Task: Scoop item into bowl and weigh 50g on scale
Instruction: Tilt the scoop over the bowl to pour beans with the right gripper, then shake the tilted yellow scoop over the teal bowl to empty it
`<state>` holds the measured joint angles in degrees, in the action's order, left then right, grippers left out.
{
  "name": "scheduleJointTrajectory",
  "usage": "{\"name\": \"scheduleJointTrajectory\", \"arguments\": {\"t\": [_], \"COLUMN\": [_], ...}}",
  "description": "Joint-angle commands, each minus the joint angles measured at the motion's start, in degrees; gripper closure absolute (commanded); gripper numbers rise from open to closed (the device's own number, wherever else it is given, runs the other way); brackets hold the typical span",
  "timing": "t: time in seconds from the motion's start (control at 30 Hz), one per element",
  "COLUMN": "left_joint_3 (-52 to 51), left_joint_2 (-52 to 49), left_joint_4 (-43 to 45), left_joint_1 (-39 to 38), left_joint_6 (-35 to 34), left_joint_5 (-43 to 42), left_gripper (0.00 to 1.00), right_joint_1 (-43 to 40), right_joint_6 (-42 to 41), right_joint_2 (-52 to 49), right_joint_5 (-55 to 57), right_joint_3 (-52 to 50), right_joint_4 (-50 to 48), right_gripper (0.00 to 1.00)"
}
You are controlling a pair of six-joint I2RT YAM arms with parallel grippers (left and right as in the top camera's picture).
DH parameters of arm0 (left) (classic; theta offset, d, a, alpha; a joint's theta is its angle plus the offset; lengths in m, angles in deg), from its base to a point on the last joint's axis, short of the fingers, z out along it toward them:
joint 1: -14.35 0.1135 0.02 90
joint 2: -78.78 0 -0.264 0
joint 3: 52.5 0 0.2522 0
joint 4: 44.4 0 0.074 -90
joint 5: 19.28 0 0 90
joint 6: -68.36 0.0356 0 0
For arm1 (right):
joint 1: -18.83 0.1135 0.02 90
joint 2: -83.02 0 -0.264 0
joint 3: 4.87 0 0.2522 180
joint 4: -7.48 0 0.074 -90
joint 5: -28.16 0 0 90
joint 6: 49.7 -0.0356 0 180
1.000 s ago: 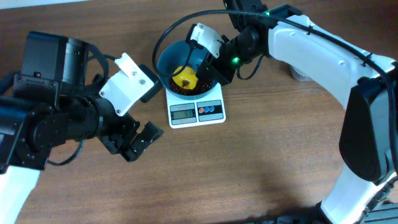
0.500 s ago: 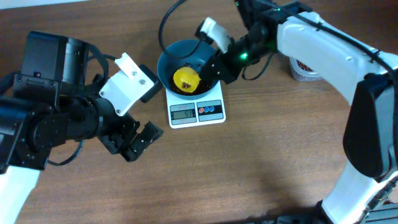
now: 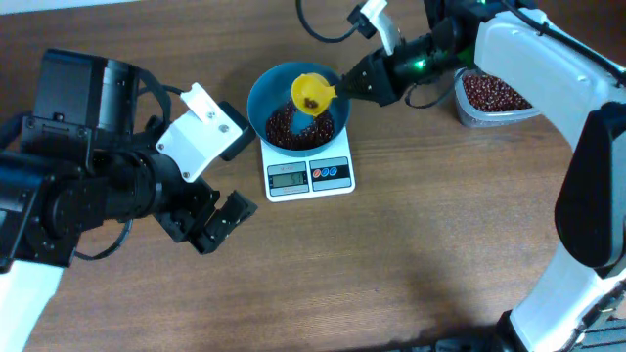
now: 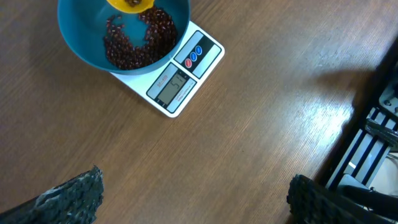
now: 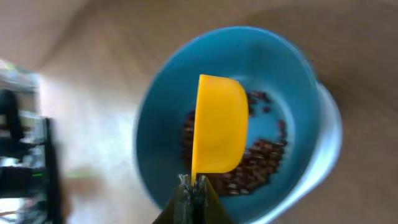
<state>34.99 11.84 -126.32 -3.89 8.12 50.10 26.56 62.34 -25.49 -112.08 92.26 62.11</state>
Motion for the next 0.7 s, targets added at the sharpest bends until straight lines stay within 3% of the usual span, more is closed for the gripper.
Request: {"name": "scheduleJointTrajectory", "arguments": {"t": [0.0, 0.13, 0.67], "left_joint_3": [0.39, 0.39, 0.39], "left_joint_2": [0.02, 0.02, 0.02], "left_joint_4": [-0.07, -0.07, -0.07], "left_joint_1": [-0.13, -0.13, -0.13], "left_joint_6": [-0.55, -0.55, -0.55], "left_joint_5": [-0.59, -0.59, -0.59], "left_gripper": [0.02, 0.02, 0.02], "right_joint_1": [2.4, 5.07, 9.55], "right_joint_6": [0.15, 0.17, 0.2], "right_joint_2": [-0.61, -0.87, -3.41], "right_joint_5": [12.17, 17.64, 18.32], "right_joint_3": [0.85, 0.81, 0.81], "right_joint_4": [-3.32, -5.88, -6.05], "right_gripper": [0.96, 0.96, 0.96]}}
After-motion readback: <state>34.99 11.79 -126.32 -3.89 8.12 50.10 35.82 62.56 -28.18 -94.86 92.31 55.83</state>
